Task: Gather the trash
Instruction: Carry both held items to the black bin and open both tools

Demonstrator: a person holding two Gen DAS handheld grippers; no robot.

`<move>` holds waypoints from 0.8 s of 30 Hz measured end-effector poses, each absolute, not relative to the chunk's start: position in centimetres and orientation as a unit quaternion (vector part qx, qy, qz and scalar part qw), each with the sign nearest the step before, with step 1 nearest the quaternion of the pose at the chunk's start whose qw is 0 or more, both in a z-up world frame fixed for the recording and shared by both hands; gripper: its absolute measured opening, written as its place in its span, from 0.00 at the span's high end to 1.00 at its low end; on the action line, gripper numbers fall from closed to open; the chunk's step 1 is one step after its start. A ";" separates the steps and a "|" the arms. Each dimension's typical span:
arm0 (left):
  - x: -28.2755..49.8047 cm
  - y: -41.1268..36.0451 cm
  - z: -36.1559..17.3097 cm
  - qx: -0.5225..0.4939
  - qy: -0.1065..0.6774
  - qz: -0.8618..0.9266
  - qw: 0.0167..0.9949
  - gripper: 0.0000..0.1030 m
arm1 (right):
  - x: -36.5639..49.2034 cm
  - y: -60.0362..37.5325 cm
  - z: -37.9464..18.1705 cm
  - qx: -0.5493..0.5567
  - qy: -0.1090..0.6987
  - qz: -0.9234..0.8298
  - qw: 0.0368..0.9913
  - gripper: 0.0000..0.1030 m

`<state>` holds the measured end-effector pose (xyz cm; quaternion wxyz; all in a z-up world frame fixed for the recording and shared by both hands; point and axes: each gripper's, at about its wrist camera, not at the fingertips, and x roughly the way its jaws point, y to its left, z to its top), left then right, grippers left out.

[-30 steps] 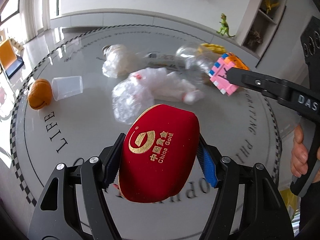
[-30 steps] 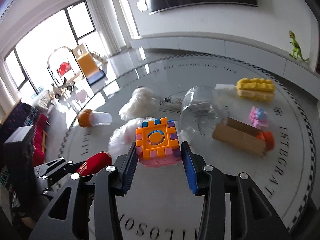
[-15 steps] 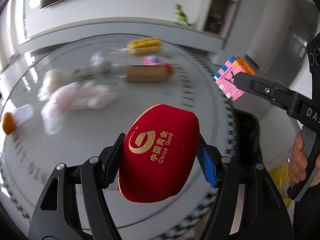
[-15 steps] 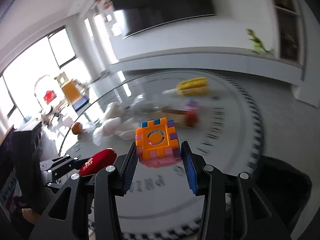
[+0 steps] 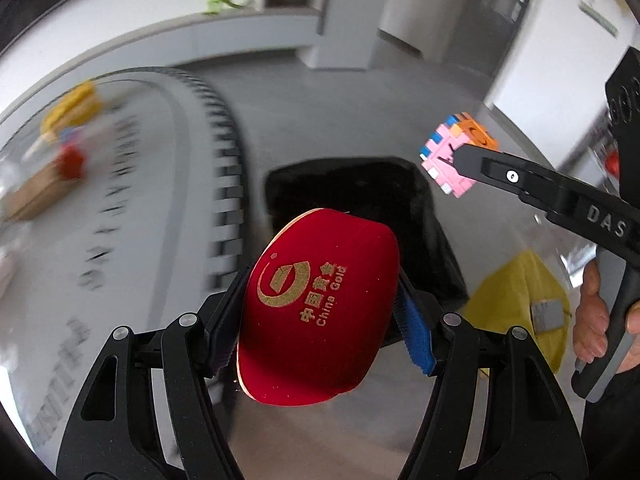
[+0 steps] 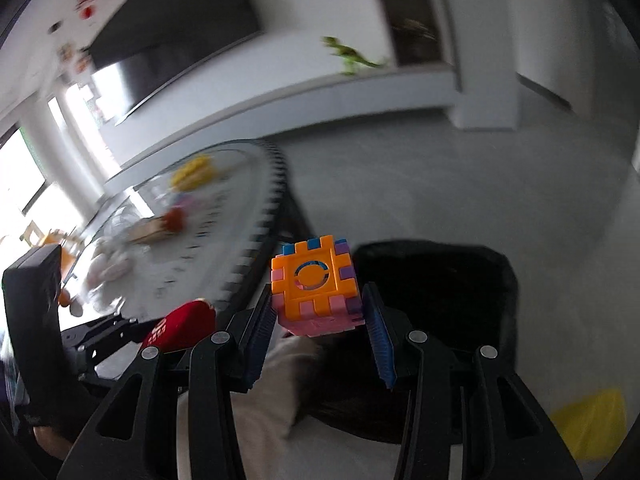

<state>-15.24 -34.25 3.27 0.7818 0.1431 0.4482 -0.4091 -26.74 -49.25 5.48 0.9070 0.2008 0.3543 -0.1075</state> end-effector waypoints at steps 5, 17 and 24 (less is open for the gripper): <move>-15.4 -39.8 1.7 0.170 0.455 -0.445 0.753 0.24 | -26.6 -53.2 3.8 0.232 0.370 -0.148 0.887 0.51; -13.0 -39.8 -0.4 0.164 0.475 -0.412 0.760 0.06 | -28.0 -55.3 3.7 0.260 0.347 -0.194 0.880 0.30; -12.9 -37.8 0.7 0.149 0.466 -0.405 0.772 0.06 | -26.5 -52.3 4.8 0.247 0.349 -0.161 0.889 0.30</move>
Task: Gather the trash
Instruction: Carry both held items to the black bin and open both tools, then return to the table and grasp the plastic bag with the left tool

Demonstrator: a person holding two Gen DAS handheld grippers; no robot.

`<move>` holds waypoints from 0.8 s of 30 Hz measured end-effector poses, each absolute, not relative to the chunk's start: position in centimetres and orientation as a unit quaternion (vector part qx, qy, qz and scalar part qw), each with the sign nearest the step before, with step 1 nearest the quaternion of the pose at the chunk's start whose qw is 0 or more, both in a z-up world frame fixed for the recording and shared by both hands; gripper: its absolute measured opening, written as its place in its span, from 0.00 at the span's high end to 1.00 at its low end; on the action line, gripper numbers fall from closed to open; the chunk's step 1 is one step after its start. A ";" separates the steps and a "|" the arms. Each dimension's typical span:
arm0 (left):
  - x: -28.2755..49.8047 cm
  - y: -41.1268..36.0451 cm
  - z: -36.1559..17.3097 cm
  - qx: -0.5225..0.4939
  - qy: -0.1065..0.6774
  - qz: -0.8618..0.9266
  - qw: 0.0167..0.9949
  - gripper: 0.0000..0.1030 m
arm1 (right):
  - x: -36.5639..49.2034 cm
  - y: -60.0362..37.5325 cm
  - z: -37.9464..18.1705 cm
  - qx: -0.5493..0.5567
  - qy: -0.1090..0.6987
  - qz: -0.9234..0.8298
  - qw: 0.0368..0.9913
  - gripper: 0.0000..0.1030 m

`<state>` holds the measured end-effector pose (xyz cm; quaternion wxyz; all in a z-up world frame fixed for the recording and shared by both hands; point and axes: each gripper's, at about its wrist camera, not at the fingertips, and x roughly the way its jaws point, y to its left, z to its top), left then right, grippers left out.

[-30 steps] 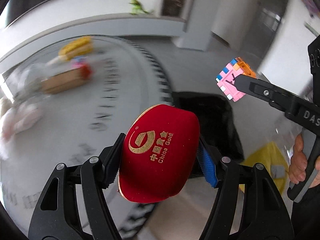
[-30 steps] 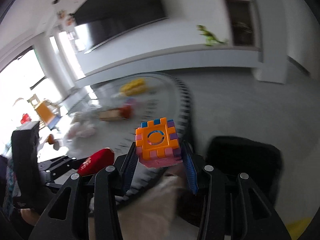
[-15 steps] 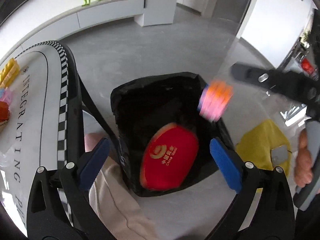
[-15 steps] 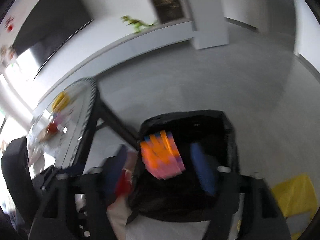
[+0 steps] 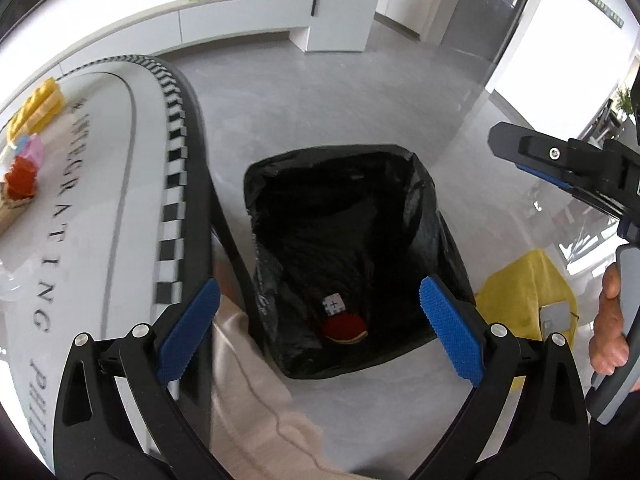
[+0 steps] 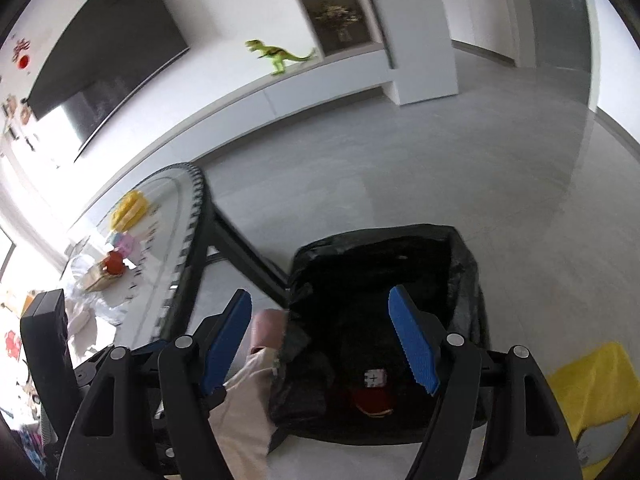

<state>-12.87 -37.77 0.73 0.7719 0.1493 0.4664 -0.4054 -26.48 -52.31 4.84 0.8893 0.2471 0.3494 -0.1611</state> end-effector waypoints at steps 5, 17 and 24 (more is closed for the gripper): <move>-12.3 -34.6 2.4 0.124 0.454 -0.397 0.788 0.06 | -24.9 -48.5 6.7 0.219 0.347 -0.125 0.903 0.30; -8.7 -19.7 5.1 0.047 0.432 -0.296 0.851 0.06 | -18.5 -36.8 9.6 0.156 0.355 -0.003 0.922 0.30; -6.3 -11.1 5.6 0.013 0.424 -0.219 0.879 0.06 | -14.4 -30.3 9.7 0.134 0.372 0.059 0.917 0.30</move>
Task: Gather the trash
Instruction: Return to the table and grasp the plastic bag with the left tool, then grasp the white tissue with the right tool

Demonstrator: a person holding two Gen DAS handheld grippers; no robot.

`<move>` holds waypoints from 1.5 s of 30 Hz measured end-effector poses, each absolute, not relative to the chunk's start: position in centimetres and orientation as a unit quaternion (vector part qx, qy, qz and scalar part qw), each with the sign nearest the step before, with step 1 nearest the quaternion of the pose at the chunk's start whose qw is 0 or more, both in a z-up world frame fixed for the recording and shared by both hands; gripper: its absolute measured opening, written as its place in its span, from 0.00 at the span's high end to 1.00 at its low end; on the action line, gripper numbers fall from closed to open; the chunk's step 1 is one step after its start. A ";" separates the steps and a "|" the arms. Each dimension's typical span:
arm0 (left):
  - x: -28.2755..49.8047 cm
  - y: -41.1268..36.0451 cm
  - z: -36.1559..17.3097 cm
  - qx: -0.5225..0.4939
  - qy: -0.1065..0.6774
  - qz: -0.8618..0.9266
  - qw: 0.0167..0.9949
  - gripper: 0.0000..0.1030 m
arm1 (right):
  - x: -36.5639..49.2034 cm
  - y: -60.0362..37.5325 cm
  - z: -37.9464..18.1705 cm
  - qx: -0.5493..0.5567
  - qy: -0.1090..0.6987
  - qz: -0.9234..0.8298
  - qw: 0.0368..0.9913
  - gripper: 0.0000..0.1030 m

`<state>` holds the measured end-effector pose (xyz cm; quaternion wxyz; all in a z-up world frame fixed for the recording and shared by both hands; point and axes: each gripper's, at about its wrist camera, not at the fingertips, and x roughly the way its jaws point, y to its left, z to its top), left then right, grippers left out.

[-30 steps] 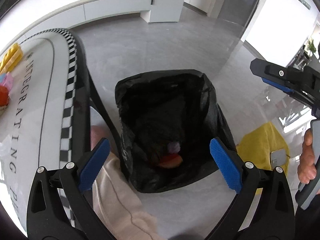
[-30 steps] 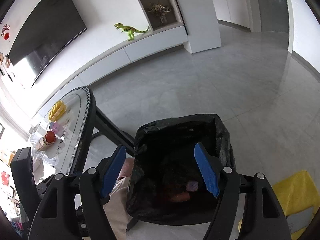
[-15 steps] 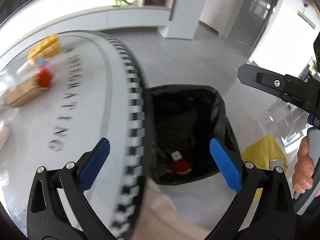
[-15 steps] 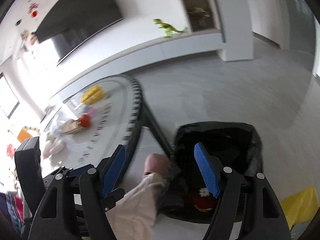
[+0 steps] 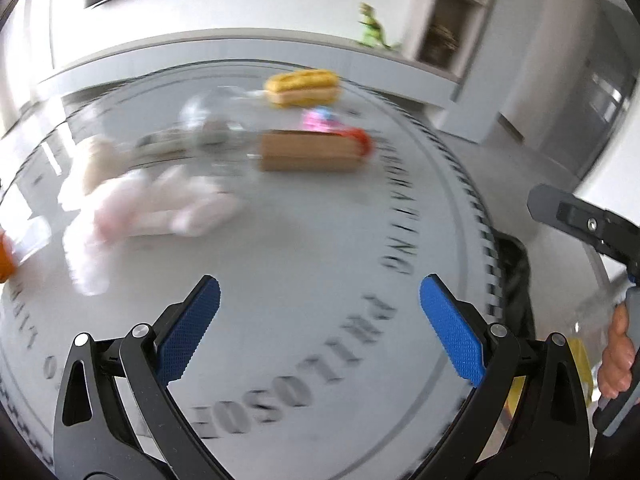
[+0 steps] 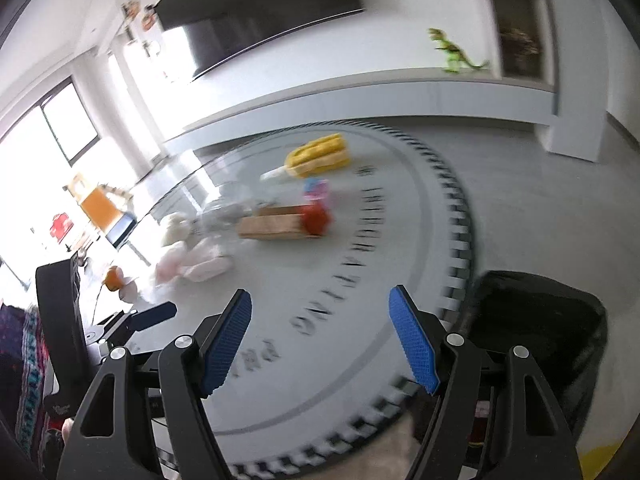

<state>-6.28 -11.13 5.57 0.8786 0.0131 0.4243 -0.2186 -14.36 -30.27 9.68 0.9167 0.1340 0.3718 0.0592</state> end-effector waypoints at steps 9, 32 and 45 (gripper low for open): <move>-2.0 -2.7 5.0 -0.031 0.424 -0.128 0.896 0.06 | -10.6 -24.3 9.7 0.115 0.380 0.118 0.910 0.30; 2.8 3.3 2.0 -0.099 0.442 -0.113 0.884 0.69 | -4.6 -16.6 5.1 0.071 0.429 0.200 0.878 0.30; -0.1 5.7 1.7 -0.122 0.442 -0.098 0.883 0.70 | -2.0 -8.7 1.4 0.033 0.478 0.244 0.843 0.53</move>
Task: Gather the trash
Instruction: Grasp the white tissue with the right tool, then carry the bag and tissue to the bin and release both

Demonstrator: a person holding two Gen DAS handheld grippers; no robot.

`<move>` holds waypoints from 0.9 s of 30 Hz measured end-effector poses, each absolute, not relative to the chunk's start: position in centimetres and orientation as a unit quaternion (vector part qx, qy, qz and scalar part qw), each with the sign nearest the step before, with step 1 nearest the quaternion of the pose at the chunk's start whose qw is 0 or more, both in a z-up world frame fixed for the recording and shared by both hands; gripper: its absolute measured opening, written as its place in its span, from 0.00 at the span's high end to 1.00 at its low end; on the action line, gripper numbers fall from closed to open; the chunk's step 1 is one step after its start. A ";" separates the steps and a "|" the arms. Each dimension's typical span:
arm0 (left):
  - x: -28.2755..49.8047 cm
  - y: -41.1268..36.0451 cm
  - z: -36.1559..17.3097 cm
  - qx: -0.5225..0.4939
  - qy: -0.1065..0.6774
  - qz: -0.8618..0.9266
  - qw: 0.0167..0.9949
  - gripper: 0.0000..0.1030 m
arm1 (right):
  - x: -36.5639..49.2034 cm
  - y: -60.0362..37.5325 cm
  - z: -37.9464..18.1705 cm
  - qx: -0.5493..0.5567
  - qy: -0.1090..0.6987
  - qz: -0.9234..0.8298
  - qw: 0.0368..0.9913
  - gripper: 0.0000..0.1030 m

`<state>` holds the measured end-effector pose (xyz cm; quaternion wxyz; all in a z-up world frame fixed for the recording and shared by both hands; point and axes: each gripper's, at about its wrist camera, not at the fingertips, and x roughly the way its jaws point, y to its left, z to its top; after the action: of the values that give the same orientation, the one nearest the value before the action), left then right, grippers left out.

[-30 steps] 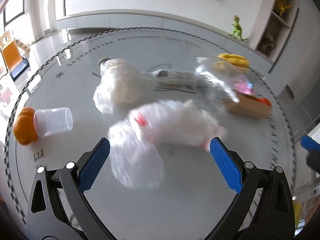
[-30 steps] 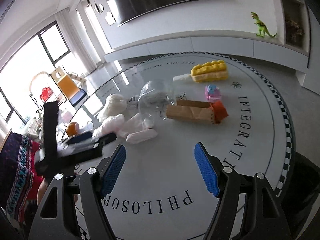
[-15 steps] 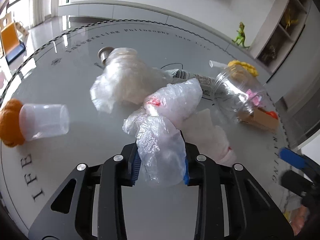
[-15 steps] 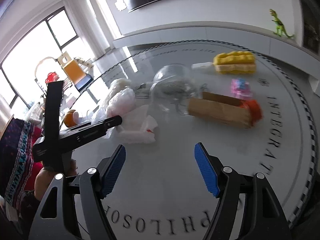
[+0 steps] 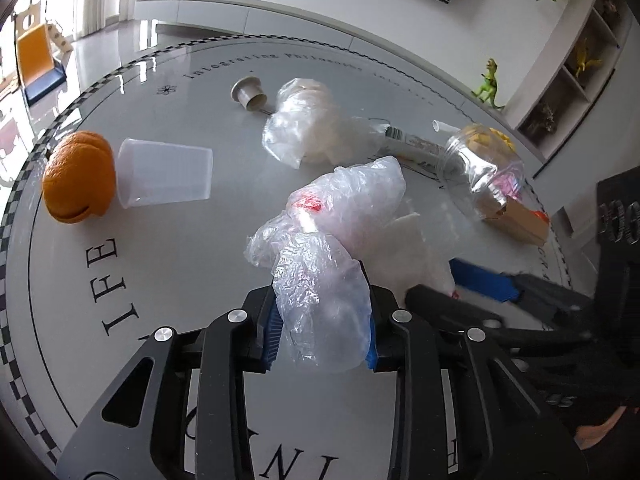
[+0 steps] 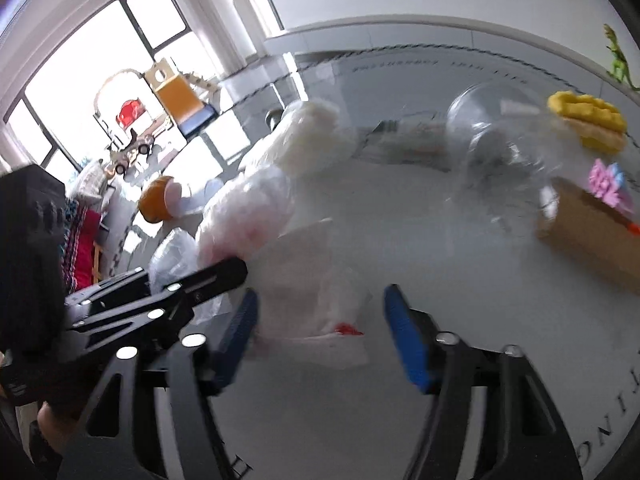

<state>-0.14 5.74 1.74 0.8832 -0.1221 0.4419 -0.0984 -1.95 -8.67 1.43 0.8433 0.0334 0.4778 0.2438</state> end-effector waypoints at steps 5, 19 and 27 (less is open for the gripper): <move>-0.8 6.1 2.3 -0.121 0.437 -0.097 0.886 0.70 | -2.9 -8.3 2.0 0.003 0.470 0.248 0.847 0.89; -4.9 2.7 6.8 -0.088 0.407 -0.122 0.901 0.70 | -7.6 -17.9 7.4 0.044 0.408 0.182 0.894 0.89; -7.4 -4.5 8.1 -0.049 0.408 -0.187 0.892 0.70 | -12.5 -24.8 9.1 0.085 0.379 0.136 0.911 0.89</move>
<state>-7.43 -4.54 8.07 0.8921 -0.0493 0.4084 -0.1870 -12.48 -24.83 9.11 0.9113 0.0851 0.3792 0.1359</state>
